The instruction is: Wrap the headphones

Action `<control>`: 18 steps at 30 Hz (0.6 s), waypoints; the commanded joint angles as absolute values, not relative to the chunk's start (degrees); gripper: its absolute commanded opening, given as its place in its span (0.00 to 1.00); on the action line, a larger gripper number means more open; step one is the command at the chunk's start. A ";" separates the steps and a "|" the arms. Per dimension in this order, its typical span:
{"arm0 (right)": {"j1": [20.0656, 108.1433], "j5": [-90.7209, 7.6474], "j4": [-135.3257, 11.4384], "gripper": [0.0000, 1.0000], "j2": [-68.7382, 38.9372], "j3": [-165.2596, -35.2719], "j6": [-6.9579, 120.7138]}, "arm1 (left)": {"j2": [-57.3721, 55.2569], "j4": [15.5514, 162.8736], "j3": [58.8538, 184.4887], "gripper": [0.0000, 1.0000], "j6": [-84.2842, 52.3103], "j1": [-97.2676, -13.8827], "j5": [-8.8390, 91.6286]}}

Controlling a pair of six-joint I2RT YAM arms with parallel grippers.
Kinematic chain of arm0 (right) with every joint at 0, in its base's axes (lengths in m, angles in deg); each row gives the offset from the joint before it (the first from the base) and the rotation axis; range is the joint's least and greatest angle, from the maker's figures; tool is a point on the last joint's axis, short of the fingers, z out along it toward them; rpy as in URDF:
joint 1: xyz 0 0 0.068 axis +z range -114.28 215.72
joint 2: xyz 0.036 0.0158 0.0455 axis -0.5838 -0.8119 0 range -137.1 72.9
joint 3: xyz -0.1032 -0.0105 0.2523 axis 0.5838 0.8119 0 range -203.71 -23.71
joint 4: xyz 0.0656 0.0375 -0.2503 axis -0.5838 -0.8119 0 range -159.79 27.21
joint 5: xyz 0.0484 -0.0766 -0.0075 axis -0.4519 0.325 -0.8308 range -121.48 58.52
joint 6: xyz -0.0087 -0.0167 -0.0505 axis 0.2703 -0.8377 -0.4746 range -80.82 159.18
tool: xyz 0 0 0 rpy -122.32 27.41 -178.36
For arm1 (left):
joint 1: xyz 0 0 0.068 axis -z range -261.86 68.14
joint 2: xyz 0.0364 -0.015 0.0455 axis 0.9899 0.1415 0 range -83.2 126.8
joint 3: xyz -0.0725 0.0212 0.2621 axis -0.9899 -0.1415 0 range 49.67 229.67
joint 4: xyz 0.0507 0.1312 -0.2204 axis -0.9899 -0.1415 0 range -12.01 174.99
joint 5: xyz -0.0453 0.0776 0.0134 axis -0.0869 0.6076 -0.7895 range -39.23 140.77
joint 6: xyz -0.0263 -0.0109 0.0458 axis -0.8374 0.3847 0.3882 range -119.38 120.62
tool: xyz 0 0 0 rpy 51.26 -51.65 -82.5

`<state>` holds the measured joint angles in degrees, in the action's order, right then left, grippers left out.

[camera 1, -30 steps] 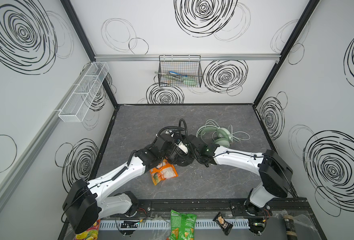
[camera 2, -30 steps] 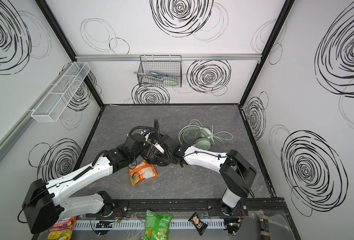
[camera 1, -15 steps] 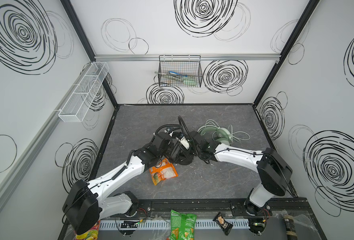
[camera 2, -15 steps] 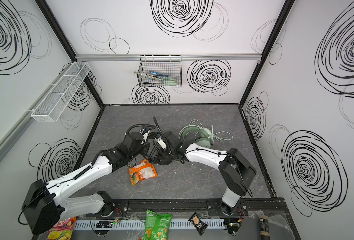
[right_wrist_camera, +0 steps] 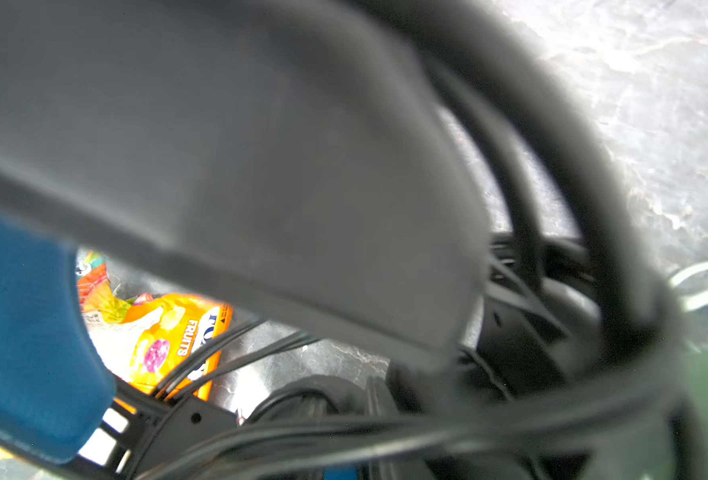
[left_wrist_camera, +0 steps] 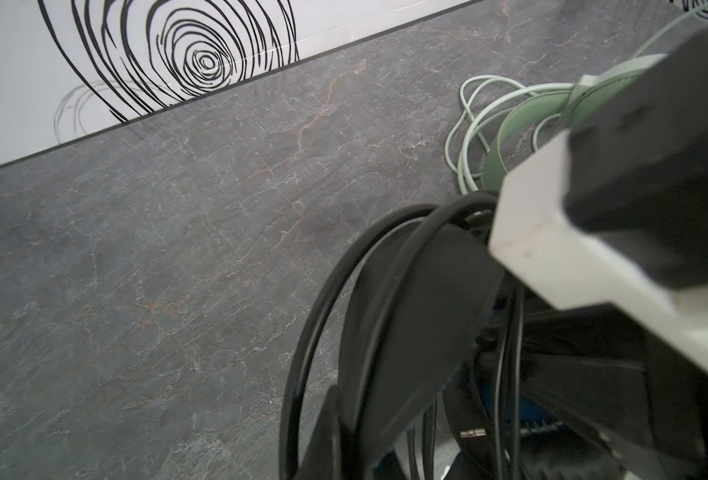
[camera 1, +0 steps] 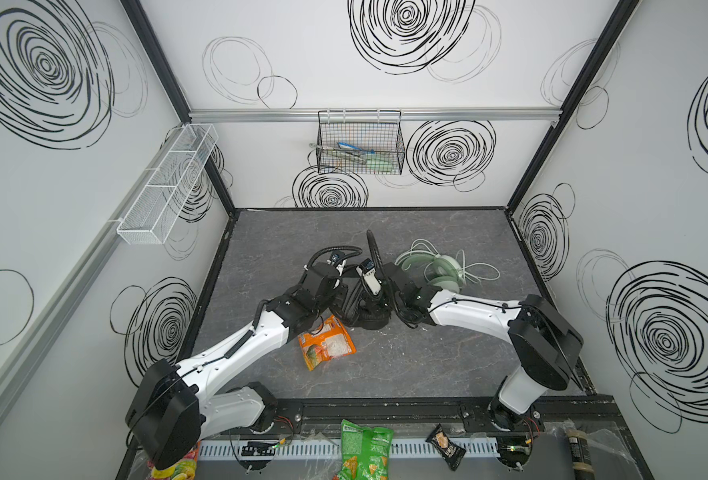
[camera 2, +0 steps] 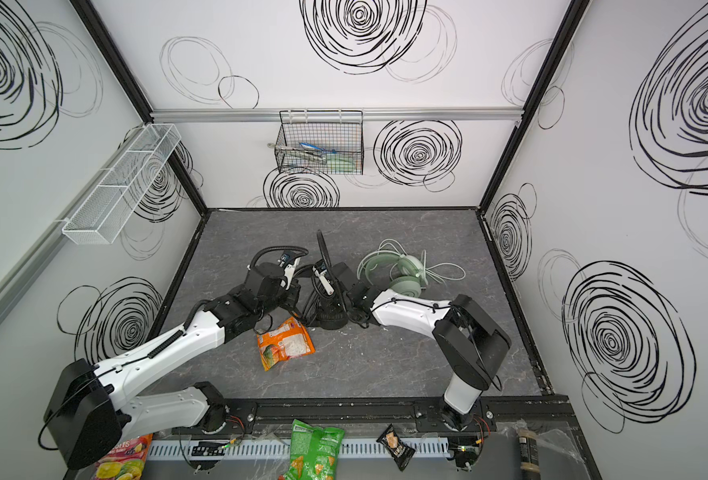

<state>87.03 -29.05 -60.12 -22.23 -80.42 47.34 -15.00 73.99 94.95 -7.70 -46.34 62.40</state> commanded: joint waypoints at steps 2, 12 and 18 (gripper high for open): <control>85.73 -25.44 -50.79 0.27 -18.98 -76.91 51.68 | -15.39 77.46 94.15 0.00 -10.91 -46.77 54.12; 85.73 -25.80 -47.31 0.34 -18.77 -74.89 52.13 | -16.80 78.48 92.93 0.00 -13.31 -50.15 48.85; 86.62 -23.37 -50.65 0.39 -16.84 -74.88 51.41 | -17.16 80.29 91.33 0.00 -14.93 -52.79 47.43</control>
